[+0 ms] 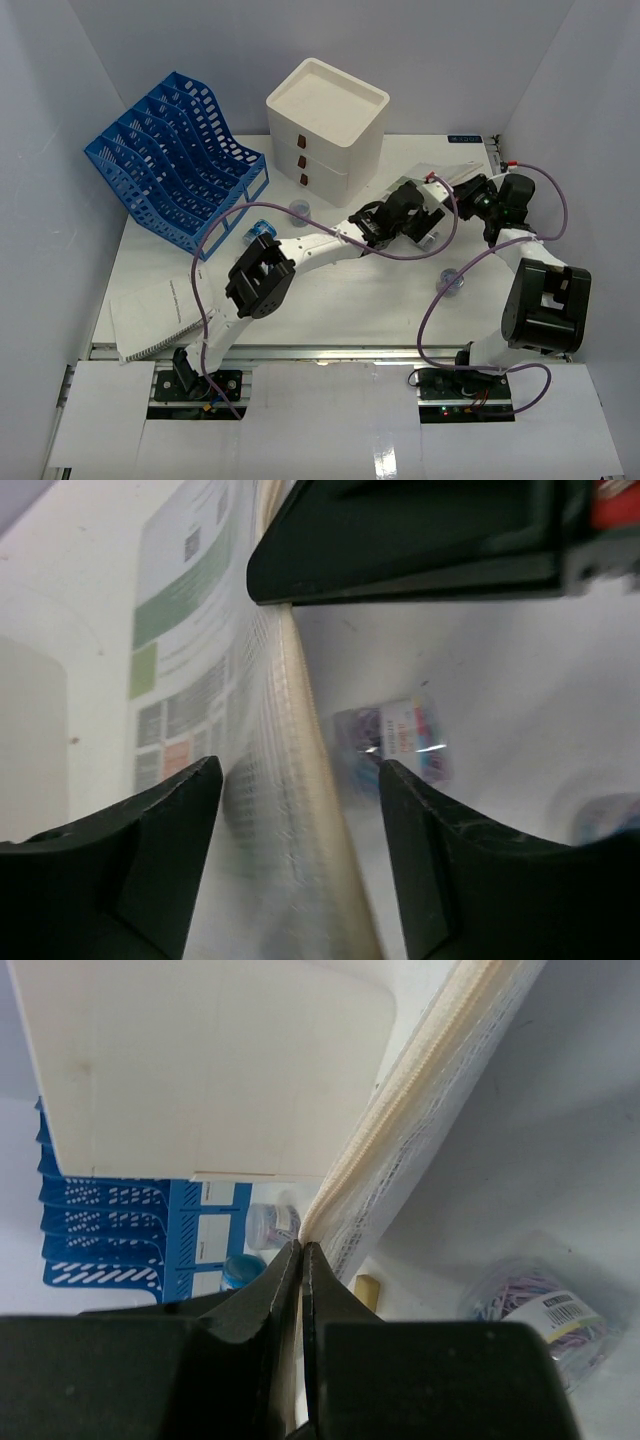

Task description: Organize the desk

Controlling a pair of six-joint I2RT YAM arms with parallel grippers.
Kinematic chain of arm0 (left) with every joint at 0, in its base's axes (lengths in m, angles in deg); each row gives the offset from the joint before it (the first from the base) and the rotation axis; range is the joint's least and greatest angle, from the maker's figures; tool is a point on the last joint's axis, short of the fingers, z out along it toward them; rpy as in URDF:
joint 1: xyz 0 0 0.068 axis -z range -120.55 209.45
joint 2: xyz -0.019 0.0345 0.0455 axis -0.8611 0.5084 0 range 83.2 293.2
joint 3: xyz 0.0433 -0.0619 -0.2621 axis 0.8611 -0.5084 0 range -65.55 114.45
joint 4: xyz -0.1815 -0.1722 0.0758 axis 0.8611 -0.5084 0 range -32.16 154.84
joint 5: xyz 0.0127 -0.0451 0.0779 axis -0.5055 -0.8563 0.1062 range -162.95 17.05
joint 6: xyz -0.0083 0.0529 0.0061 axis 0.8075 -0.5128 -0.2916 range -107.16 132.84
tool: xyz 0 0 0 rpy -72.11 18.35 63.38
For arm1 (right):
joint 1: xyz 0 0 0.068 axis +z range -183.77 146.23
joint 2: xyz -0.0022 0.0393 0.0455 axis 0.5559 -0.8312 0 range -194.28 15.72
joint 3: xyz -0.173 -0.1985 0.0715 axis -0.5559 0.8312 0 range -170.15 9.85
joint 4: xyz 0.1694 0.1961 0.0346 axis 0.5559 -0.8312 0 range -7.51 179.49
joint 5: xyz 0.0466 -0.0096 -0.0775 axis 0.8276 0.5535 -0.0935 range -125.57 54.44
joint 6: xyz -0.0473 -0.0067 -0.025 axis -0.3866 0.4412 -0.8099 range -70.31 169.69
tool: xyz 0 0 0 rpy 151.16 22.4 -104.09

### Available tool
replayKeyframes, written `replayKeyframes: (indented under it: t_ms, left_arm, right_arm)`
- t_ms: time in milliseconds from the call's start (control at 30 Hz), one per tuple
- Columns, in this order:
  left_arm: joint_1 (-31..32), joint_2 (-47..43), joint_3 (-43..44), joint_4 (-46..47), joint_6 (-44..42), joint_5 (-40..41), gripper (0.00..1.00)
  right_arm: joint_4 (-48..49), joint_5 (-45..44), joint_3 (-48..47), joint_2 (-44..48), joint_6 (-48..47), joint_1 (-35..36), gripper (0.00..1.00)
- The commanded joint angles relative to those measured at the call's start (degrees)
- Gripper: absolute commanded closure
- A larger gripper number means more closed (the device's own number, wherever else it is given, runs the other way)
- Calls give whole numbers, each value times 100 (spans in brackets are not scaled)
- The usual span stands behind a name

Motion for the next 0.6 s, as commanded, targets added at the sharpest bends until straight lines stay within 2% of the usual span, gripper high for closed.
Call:
replayKeyframes:
  t_ms: [0,33,167,267,367,467,567]
  left_arm:
    - [3,112,188,-136,-285,831,38]
    - [3,110,180,-142,-288,907,46]
    - [5,10,48,-142,-305,1086,62]
    - [3,-150,-218,-116,-225,1103,84]
    - [3,-416,-537,-84,-1,1029,99]
    - [-6,-827,-937,144,352,977,100]
    - [-88,-1345,-1582,427,890,916,100]
  right_arm:
    - [134,239,76,397,-304,82,92]
    - [129,235,92,437,-356,96,92]
    - [160,380,162,482,-370,124,92]
    - [146,400,211,608,-502,233,92]
    - [138,365,254,711,-729,326,91]
    - [137,394,234,799,-1053,397,73]
    - [343,655,256,894,-1522,403,41]
